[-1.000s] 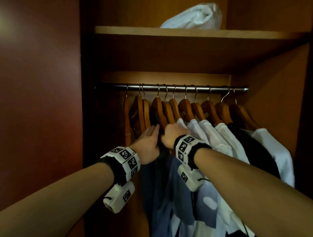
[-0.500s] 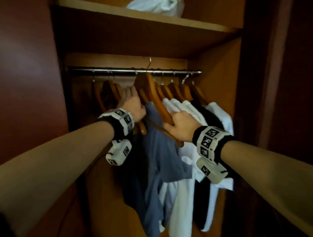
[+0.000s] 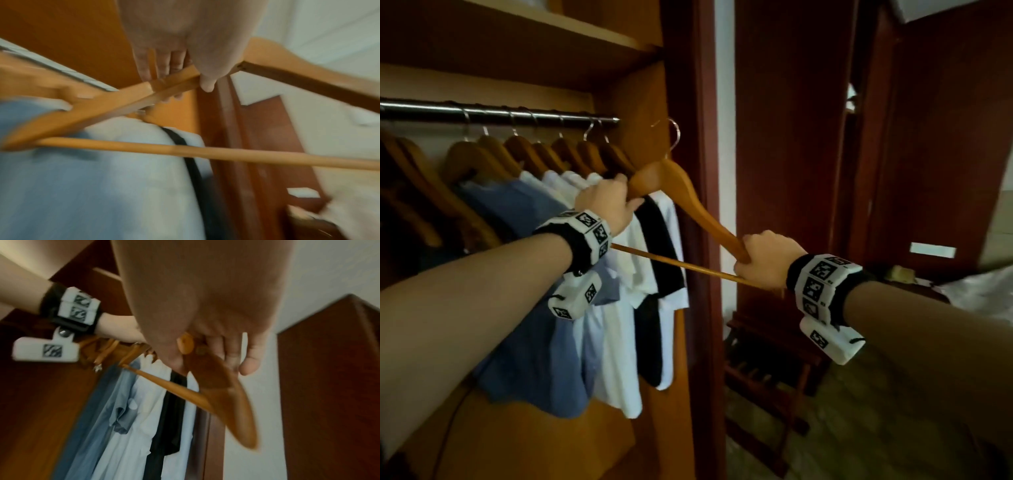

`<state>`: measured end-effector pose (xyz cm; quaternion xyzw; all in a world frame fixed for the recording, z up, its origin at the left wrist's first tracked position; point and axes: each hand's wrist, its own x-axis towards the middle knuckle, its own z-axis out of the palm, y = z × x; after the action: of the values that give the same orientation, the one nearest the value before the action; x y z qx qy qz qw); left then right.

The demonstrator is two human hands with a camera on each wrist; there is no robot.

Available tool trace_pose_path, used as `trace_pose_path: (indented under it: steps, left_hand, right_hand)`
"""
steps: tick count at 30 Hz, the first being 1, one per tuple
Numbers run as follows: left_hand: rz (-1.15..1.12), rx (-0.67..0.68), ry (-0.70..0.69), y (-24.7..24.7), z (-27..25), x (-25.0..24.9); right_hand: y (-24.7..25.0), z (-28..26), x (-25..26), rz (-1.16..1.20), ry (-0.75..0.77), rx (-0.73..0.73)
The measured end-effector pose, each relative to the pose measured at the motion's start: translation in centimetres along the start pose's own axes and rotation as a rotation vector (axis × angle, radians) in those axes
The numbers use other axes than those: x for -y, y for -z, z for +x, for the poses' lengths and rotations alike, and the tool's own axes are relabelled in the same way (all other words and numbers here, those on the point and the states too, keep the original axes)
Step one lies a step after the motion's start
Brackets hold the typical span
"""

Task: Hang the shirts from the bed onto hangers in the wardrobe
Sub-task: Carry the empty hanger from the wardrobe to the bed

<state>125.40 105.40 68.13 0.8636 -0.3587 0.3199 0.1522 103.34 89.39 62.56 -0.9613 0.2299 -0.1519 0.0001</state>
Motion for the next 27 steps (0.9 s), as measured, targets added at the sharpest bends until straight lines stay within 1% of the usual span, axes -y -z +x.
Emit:
trace_pose_path:
  steps: [2,5,7,9,11,14,16,18,21,27]
  left_hand:
    - [-0.050,0.028,-0.093,-0.1,-1.8,-5.1]
    - [-0.114,0.078,-0.229,-0.3,-5.2,-13.9]
    - [-0.165,0.157,-0.297,-0.7,-8.1,-19.8]
    - [-0.238,0.255,-0.328,-1.3,-11.1,-25.2]
    - [-0.334,0.366,-0.326,-2.3,-14.4,-30.1]
    - [-0.432,0.551,-0.294,-4.5,-20.0,-37.4]
    - [-0.474,0.626,-0.290,-6.0,-23.8,-42.4]
    - [-0.477,0.704,-0.325,-7.5,-27.5,-47.5]
    - [-0.456,0.827,-0.444,-9.4,-33.0,-55.2]
    - [-0.497,0.982,-0.761,-11.3,-43.4,-70.7]
  right_hand:
    - [0.1,-2.4,-3.3,0.095,-0.119,0.024]
    - [0.2,-6.1,-8.2,0.341,-0.262,-0.011]
    - [0.2,-9.3,-11.6,0.506,-0.396,-0.016]
    - [-0.1,-13.3,-15.2,0.588,-0.523,-0.030]
    - [-0.9,-17.8,-19.0,0.593,-0.599,-0.055]
    - [-2.6,-25.1,-24.0,0.505,-0.690,-0.077]
    - [-4.1,-30.0,-27.1,0.430,-0.771,-0.074]
    - [-5.7,-35.1,-30.2,0.403,-0.881,-0.051]
    - [-8.1,-43.1,-34.6,0.401,-1.063,-0.017]
    - [-10.7,-58.2,-42.5,0.414,-1.380,-0.023]
